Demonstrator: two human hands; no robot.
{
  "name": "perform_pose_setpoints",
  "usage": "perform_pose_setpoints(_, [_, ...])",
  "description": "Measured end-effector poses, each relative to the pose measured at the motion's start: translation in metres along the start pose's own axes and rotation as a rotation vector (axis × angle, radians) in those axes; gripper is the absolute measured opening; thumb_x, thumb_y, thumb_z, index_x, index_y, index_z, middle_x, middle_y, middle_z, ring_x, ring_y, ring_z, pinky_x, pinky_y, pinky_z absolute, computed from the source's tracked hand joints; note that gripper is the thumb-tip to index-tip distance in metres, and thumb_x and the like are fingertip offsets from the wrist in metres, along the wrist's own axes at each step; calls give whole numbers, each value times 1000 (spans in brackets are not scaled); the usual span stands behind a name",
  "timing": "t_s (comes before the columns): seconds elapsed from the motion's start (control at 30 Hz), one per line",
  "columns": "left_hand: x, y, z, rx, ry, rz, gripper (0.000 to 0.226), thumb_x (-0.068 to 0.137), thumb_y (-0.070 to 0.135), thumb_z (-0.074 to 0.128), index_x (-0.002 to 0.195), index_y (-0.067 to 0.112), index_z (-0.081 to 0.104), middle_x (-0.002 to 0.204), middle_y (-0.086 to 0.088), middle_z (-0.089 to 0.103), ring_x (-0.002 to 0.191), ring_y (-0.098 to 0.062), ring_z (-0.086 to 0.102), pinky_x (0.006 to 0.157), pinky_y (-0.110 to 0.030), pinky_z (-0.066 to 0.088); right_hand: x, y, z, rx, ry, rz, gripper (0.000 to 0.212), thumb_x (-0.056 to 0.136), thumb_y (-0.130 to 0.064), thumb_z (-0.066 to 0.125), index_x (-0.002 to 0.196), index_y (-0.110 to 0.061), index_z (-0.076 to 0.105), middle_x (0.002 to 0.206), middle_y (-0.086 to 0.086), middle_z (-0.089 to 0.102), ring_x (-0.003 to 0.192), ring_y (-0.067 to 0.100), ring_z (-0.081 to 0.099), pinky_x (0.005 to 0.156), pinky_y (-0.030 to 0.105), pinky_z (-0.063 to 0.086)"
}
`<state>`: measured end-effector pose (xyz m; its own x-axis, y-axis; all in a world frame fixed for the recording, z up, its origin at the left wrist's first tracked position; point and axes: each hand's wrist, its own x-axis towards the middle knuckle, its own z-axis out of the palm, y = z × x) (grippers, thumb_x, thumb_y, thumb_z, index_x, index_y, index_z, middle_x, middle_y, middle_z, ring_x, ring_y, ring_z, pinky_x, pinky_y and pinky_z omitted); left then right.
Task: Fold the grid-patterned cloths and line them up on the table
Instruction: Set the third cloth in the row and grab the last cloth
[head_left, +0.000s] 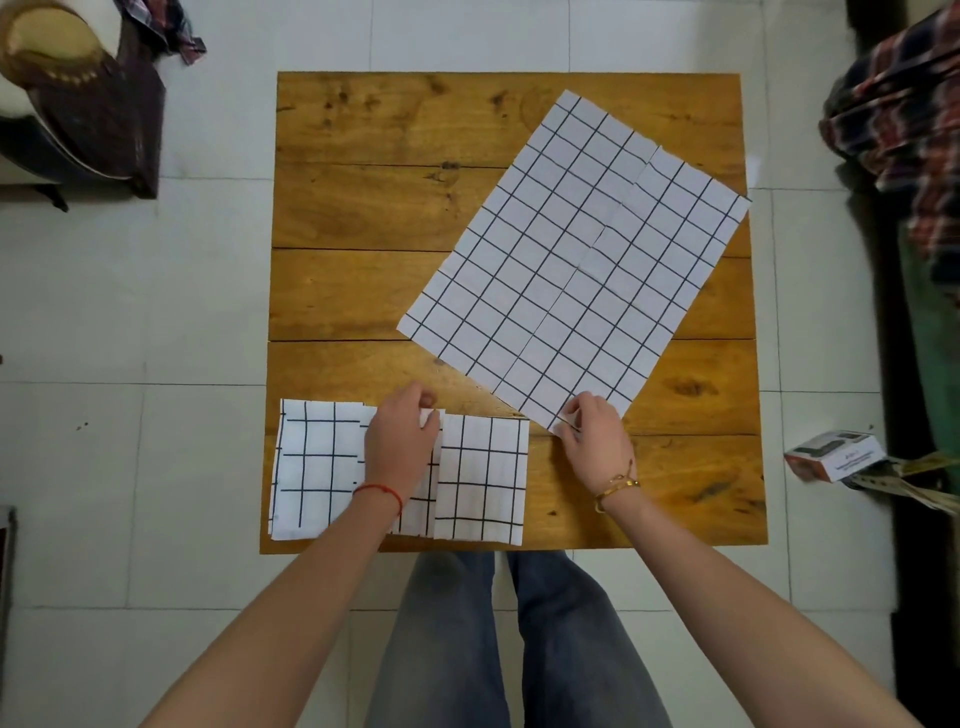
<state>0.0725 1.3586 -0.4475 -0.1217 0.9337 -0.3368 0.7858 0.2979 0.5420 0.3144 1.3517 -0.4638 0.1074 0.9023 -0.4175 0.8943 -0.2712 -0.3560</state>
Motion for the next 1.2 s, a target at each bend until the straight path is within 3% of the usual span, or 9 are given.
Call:
perform_pose_setpoints(0.17, [59, 4, -12, 159, -104, 270, 22, 89, 14, 60, 110, 20, 60, 108, 7, 58, 102, -10, 49, 88, -30, 48, 12, 14, -5, -83, -55, -82, 27, 82, -20, 67, 106, -15, 54, 104, 4, 55, 97, 21, 51, 83, 32, 47])
perform_pose_setpoints(0.33, [90, 1, -10, 287, -200, 381, 27, 87, 15, 63, 112, 25, 59, 113, 10, 56, 109, -10, 47, 97, -30, 42, 17, 17, -1, -165, -99, -113, 35, 79, -23, 71, 107, -15, 51, 104, 4, 53, 97, 22, 49, 84, 32, 45])
perform_pose_setpoints(0.57, [98, 4, -5, 281, -265, 499, 26, 86, 11, 61, 110, 21, 61, 111, 6, 58, 109, -13, 49, 97, -31, 41, 28, 18, 3, -127, -91, -82, 12, 83, -12, 63, 88, -18, 54, 92, 0, 57, 89, 22, 52, 78, 35, 46])
perform_pose_setpoints(0.67, [98, 6, -4, 268, -301, 526, 28, 84, 13, 65, 110, 21, 62, 110, 5, 58, 109, -13, 48, 96, -30, 38, 32, 18, 0, -9, -55, -44, 10, 85, -14, 61, 82, -21, 54, 86, -5, 58, 85, 17, 53, 77, 35, 48])
perform_pose_setpoints(0.8, [100, 10, -4, 301, -312, 552, 37, 77, 20, 72, 112, 22, 59, 109, 5, 55, 107, -14, 47, 96, -33, 42, 41, 9, -15, 372, 2, 85, 7, 87, -17, 63, 84, -19, 58, 81, -3, 63, 77, 14, 58, 69, 30, 49])
perform_pose_setpoints(0.97, [107, 28, -6, 262, -273, 515, 46, 73, 30, 75, 114, 25, 54, 112, 9, 49, 107, -11, 42, 94, -23, 32, 50, -6, -46, 772, 18, 117, 7, 87, -8, 61, 88, -15, 59, 77, 3, 58, 75, 14, 54, 73, 29, 46])
perform_pose_setpoints(1.1, [114, 51, -18, 231, -141, 513, 15, 89, 29, 62, 104, 24, 60, 105, 8, 55, 103, -11, 46, 93, -24, 31, 53, -12, -71, 806, 93, 46, 9, 90, -9, 58, 93, -18, 57, 75, 1, 53, 73, 16, 52, 72, 34, 45])
perform_pose_setpoints(1.2, [120, 72, -40, 161, -111, 500, 7, 94, 28, 56, 96, 22, 60, 94, 11, 60, 94, -10, 51, 96, -29, 33, 52, -15, -90, 646, 147, -29, 15, 92, -17, 57, 106, -18, 51, 80, 0, 48, 63, 11, 45, 62, 32, 43])
